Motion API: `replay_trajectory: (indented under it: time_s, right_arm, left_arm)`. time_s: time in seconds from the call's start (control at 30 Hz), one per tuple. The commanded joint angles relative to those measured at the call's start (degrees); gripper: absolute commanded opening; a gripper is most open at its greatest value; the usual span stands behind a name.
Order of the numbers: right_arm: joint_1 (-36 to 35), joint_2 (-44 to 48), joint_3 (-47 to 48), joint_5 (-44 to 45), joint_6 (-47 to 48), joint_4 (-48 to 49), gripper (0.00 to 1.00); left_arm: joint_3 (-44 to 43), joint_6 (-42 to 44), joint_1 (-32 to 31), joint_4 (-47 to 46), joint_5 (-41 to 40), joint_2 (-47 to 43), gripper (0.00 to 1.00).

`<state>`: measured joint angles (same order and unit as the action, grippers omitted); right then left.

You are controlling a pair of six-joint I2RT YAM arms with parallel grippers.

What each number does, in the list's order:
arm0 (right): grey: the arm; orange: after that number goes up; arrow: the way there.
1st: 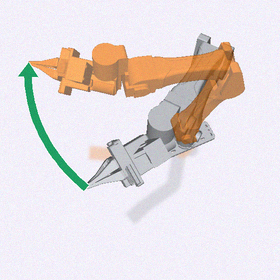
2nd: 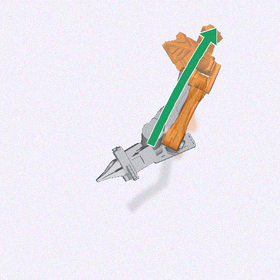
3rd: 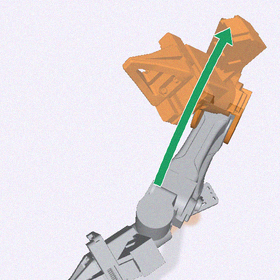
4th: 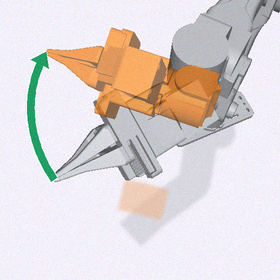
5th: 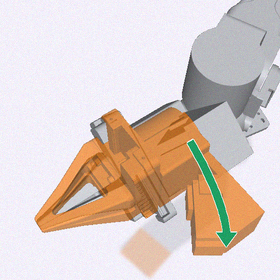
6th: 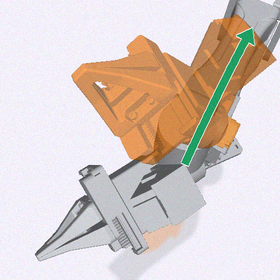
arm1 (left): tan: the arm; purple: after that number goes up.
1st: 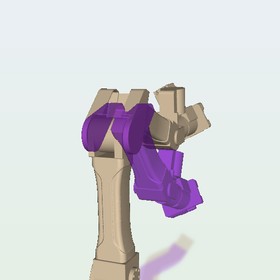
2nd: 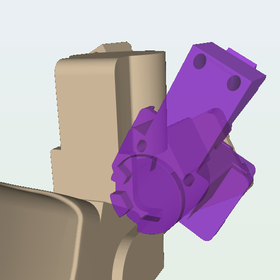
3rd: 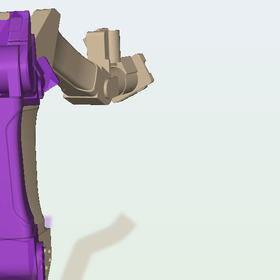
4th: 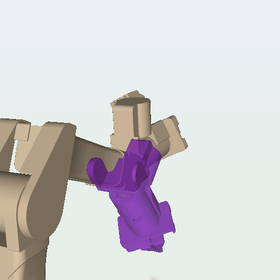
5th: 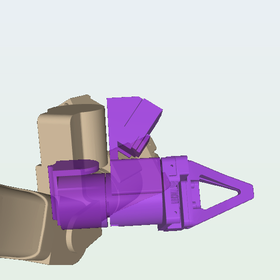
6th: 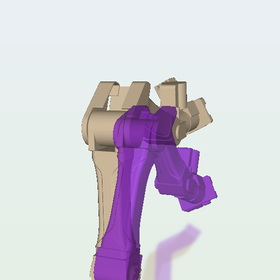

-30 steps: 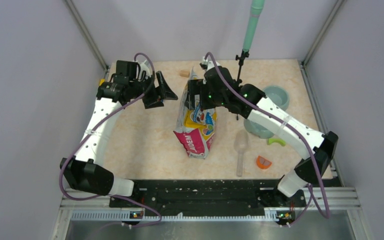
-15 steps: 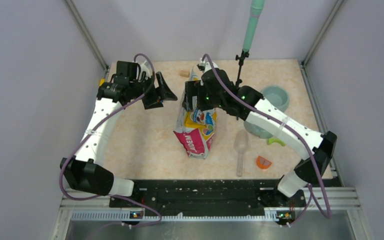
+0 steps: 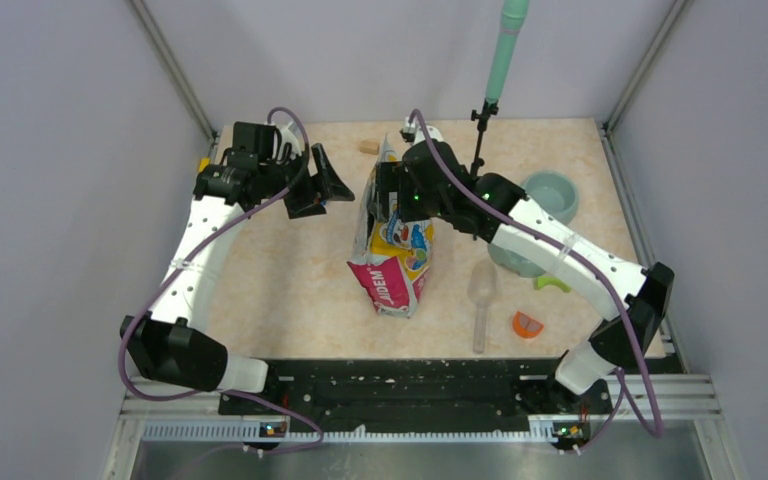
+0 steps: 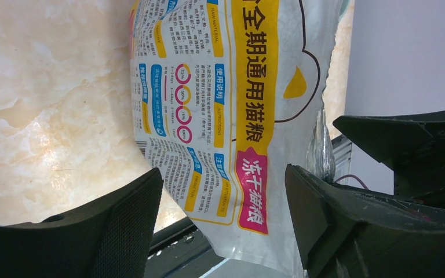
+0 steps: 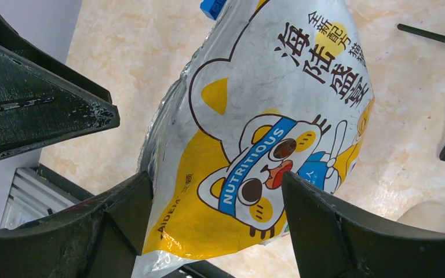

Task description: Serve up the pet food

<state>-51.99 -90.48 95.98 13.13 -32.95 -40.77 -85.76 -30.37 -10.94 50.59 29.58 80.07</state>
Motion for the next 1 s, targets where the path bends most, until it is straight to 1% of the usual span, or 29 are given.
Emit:
replay_trajectory:
  time_s: [0.0,0.1,0.13,0.4,0.47,0.57,0.63,0.67,0.73,0.8,0.83,0.97]
  right_arm:
    - [-0.5,2.5,-0.6,2.5,-0.4,0.0,0.78]
    - [-0.5,1.7,-0.7,1.6,-0.5,-0.3,0.69]
    - [-0.5,1.3,-0.6,1.2,-0.7,-0.3,0.68]
    - [-0.5,-1.9,2.1,-0.4,-0.4,-1.5,0.67]
    - [-0.5,-1.9,2.0,-0.7,-0.3,-1.4,0.65]
    - [-0.5,-1.9,1.9,-1.2,-0.2,-1.2,0.54]
    - [-0.5,-1.8,1.9,-1.3,-0.2,-1.2,0.45]
    - [-0.5,-1.5,1.8,-1.2,-0.3,-1.1,0.34]
    - [-0.5,-1.2,1.4,-1.1,-0.3,-0.8,0.2]
    - [-0.5,-0.9,1.2,-1.1,-0.3,-0.6,0.02]
    - [-0.5,-0.8,1.0,-1.1,-0.3,-0.8,0.0]
    - [-0.6,0.0,-0.2,-1.1,-0.8,-0.3,0.0]
  left_arm:
    - [-0.8,0.2,-0.5,-1.1,0.6,-1.5,0.81]
    - [-1.2,0.6,-1.8,-1.1,0.0,-1.3,0.81]
    - [-1.4,0.6,-2.3,-1.1,-0.1,-1.1,0.81]
    - [-2.7,-0.2,-5.5,-1.8,-3.5,-0.9,0.82]
    - [-2.5,-0.5,-6.1,-2.9,-4.0,-1.3,0.82]
    - [-2.8,-0.8,-7.3,-3.6,-4.7,-1.1,0.82]
    - [-3.1,-0.9,-8.0,-3.7,-4.6,-0.4,0.81]
    - [-3.5,-0.9,-8.7,-3.6,-4.8,0.0,0.81]
    - [-3.7,-0.9,-9.1,-3.6,-5.0,0.3,0.81]
    - [-4.2,-1.0,-9.3,-3.8,-5.1,0.6,0.81]
    - [-4.5,-1.3,-9.4,-4.1,-5.0,0.7,0.81]
    - [-6.9,-2.7,-9.7,-5.9,-4.0,1.6,0.81]
